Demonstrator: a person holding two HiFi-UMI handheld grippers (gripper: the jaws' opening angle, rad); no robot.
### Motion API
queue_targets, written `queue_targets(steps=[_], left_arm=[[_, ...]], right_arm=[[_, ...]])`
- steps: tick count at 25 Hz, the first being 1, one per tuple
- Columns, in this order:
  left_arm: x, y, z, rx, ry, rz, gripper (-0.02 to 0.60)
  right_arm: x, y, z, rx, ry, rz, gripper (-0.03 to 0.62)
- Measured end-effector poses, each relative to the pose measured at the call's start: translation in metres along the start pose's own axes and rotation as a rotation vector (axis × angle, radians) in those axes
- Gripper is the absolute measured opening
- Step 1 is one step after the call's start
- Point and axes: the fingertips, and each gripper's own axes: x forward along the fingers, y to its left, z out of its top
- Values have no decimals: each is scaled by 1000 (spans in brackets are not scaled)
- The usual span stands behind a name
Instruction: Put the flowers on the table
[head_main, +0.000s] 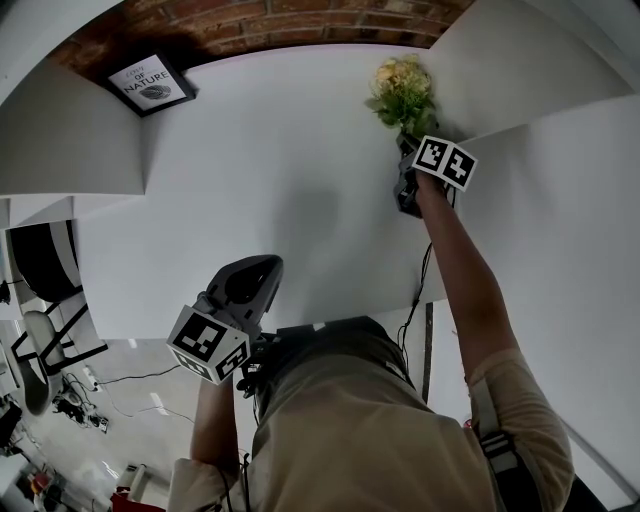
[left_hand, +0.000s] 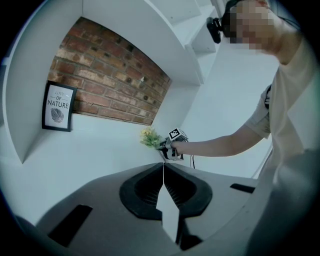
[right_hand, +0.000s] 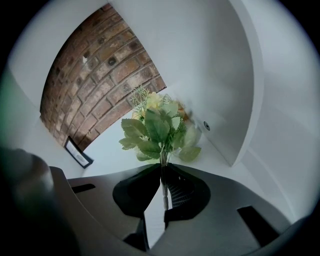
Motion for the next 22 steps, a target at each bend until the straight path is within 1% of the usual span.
queue_targets(steps=[12,17,22], left_arm=[[1,-3,-2,9,-2,31,14],[-1,-7,-4,11,0,38,14],[-3,-9,-5,31,3,48,14]], right_arm=[[5,-10,12,-59,6,-6,49],[3,-11,14,-69,7,-9,49],[-4,-5,18,-117,-21,18,51]])
